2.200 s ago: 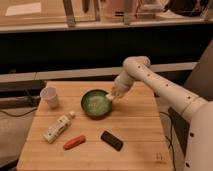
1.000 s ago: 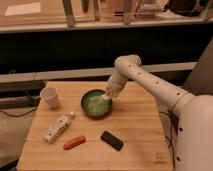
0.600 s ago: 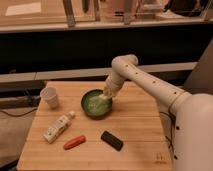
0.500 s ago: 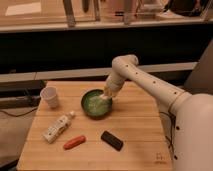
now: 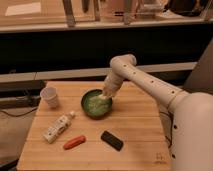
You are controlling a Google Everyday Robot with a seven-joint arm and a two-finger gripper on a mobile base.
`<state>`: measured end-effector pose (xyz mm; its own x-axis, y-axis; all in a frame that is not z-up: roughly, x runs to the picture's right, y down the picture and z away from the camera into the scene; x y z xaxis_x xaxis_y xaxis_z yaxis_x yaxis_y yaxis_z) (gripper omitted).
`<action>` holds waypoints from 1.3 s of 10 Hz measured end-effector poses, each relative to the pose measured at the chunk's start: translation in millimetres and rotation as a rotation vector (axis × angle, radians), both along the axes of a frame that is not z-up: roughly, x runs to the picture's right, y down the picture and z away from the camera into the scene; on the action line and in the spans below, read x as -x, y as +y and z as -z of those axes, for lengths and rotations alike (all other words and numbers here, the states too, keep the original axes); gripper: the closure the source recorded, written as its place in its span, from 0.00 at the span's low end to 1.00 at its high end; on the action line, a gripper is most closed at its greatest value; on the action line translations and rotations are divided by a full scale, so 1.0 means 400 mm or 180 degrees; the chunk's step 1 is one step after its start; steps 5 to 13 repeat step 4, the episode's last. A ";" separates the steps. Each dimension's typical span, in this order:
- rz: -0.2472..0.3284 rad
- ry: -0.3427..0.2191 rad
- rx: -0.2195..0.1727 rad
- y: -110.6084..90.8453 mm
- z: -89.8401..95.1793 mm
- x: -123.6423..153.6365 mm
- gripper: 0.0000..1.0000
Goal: Place the white sponge in the ceramic bowl
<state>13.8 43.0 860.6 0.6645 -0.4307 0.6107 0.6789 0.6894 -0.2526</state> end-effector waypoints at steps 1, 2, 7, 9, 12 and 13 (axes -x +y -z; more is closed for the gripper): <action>0.0000 0.0007 -0.0001 0.000 -0.001 -0.003 0.95; 0.0009 0.0007 -0.0002 -0.001 -0.002 -0.001 0.95; 0.0029 -0.0001 0.0000 0.000 -0.005 0.010 0.87; 0.0029 -0.0001 0.0000 0.000 -0.005 0.010 0.87; 0.0029 -0.0001 0.0000 0.000 -0.005 0.010 0.87; 0.0029 -0.0001 0.0000 0.000 -0.005 0.010 0.87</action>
